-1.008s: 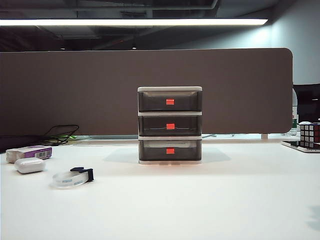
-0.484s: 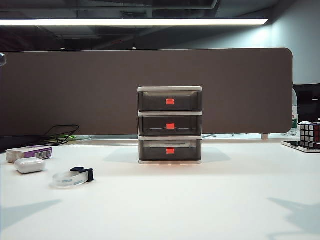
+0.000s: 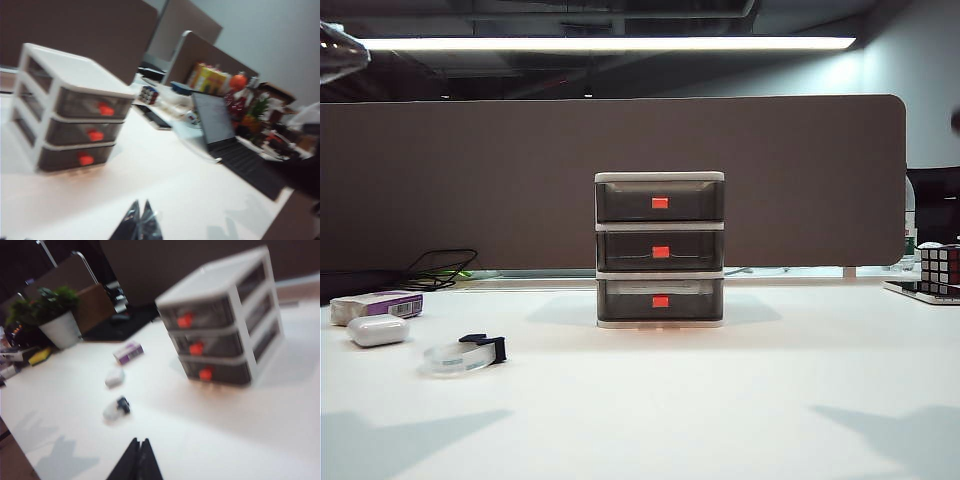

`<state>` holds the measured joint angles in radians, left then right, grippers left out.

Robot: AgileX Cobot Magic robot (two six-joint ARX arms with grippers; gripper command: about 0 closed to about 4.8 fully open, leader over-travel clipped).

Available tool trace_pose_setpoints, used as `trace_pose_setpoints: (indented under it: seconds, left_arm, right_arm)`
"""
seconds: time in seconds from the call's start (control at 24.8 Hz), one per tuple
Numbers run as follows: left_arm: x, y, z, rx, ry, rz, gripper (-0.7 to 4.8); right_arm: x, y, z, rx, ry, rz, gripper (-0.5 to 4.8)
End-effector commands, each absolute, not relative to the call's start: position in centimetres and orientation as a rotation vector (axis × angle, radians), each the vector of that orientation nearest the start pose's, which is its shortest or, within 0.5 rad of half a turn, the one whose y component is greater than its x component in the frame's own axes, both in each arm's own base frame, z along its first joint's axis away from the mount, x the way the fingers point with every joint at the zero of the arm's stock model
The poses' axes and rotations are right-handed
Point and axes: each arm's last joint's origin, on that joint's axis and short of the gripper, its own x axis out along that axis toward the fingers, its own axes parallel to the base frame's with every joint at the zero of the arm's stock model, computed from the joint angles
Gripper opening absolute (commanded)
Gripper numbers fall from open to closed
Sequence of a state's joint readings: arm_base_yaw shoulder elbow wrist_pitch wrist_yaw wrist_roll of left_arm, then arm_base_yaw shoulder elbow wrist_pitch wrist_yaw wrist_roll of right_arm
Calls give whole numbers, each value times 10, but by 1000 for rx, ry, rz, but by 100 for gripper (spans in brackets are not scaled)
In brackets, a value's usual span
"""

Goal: Open the second layer of the drawer on the table, pick up the transparent tape on the table and put it in, and finally close the drawer.

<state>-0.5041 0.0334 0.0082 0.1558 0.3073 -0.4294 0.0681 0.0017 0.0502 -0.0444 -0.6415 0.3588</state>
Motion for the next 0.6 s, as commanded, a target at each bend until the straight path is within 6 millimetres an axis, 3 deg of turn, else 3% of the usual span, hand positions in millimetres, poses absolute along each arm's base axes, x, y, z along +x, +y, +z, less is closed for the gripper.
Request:
trace_pose_setpoints:
  seconds: [0.04, 0.2, 0.44, 0.6]
  left_arm:
    - [85, -62, 176, -408, 82, -825, -3]
    - [98, -70, 176, -377, 78, -787, -3]
    - [130, -89, 181, -311, 89, -732, 8]
    - [167, -114, 183, -280, 92, -786, 127]
  right_arm:
    - [84, 26, 198, 286, 21, 655, -5]
    - [89, 32, 206, 267, 63, 636, -5]
    - [115, 45, 206, 255, 150, 680, -5]
    - [144, 56, 209, 255, 267, 675, -5]
